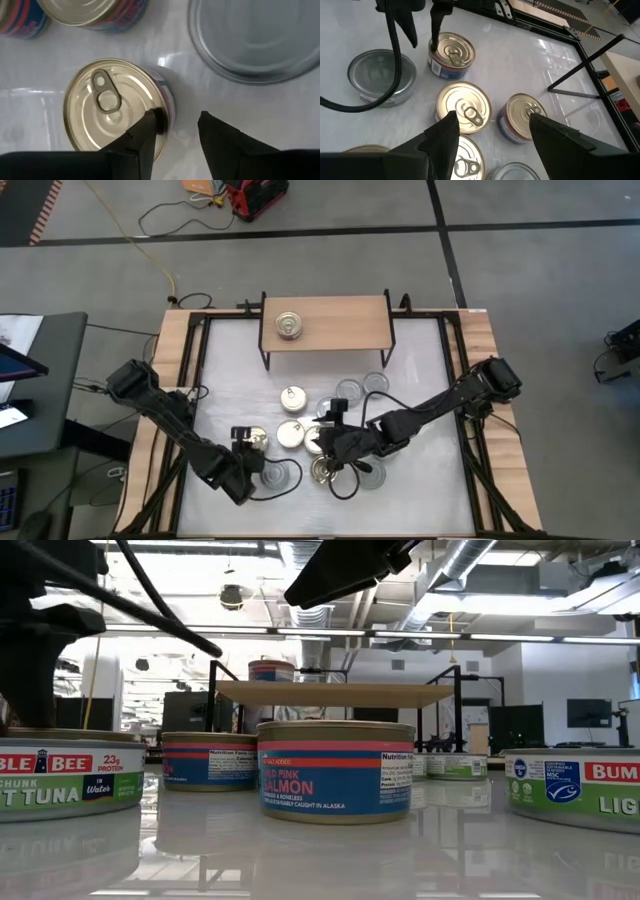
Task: Stack canned seafood by type on shelf
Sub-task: Stack the blue tuna can on top of the blue tuna can
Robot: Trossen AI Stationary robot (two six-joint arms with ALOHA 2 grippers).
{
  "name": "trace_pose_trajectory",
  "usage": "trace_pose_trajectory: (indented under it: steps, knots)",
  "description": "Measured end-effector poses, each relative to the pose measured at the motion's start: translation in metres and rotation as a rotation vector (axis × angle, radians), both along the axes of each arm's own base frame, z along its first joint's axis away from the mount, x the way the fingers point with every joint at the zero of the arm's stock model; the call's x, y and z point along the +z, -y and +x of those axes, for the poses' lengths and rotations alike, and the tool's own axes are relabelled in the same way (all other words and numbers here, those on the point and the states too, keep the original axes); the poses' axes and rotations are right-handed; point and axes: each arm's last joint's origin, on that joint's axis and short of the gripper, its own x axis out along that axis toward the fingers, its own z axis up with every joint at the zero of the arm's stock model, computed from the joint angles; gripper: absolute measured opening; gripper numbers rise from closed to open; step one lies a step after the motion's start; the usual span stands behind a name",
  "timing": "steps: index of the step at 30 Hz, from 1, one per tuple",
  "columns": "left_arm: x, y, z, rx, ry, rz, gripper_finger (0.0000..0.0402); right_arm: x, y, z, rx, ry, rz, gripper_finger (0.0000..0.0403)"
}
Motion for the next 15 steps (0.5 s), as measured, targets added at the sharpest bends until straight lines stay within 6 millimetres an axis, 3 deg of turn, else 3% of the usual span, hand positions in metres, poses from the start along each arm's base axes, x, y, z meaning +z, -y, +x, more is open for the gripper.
trace_pose_trajectory:
  steps: [4, 9, 15]
  knots:
    - [0.0, -0.0002, 0.0001, -0.007, 0.003, 0.009, 0.0097, 0.0, -0.0012, -0.0004, 0.003, 0.0, 0.0, 0.0274]
    - [0.0003, -0.0001, 0.0004, -0.019, 0.009, 0.017, 0.0013, 0.0, -0.0027, -0.001, 0.008, 0.0, 0.0, 0.0274]
    - [-0.0002, 0.0001, 0.0002, -0.028, 0.014, 0.023, 0.0002, 0.0, -0.0066, -0.0026, 0.018, 0.0, -0.001, 0.0274]
